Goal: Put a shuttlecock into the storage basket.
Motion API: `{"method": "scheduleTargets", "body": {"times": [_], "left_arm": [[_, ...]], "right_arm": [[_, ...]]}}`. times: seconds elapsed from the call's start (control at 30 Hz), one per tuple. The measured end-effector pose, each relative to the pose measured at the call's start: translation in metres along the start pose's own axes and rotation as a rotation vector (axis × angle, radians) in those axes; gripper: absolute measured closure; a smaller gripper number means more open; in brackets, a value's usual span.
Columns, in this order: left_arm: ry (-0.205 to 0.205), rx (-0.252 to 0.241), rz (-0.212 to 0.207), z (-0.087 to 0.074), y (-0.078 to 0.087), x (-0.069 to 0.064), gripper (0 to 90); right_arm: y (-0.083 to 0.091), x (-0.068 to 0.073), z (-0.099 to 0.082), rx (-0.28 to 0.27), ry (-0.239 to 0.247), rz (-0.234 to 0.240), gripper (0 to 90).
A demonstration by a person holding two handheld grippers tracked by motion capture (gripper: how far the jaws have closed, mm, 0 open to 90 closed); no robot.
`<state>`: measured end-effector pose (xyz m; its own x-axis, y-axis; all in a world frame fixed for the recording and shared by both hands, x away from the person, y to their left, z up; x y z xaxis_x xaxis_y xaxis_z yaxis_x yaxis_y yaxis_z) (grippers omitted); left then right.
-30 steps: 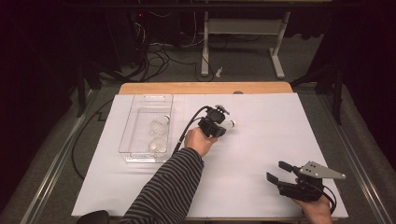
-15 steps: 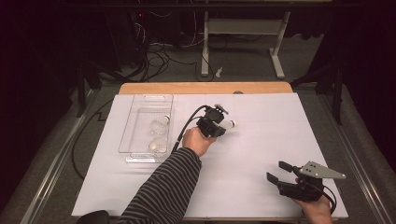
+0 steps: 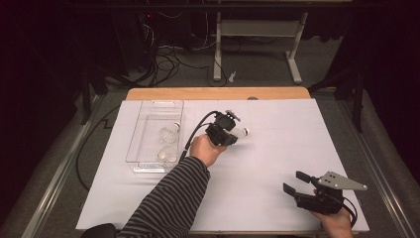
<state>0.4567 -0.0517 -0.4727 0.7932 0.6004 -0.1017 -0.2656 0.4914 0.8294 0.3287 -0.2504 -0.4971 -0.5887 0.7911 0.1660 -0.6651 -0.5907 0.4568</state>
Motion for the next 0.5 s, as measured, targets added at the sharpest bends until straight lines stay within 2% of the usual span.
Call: {"method": "scheduleTargets", "body": {"times": [0.5], "left_arm": [[0.001,-0.019,-0.019,-0.001,0.013,-0.002,90.0]], "right_arm": [[0.000,0.000,0.000,0.000,0.001,0.000,31.9]]}}
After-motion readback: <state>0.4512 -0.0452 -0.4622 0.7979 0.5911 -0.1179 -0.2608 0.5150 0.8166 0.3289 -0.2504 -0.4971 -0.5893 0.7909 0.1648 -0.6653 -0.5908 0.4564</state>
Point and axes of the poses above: each handheld gripper's, and its own axes: y roughly backward along the jaws, z roughly out of its top, x roughly to its left, the point moved 10 cm from there along -y, roughly forward along the jaws, and after that the axes turned 4 degrees about -y, right-handed, at the moved point
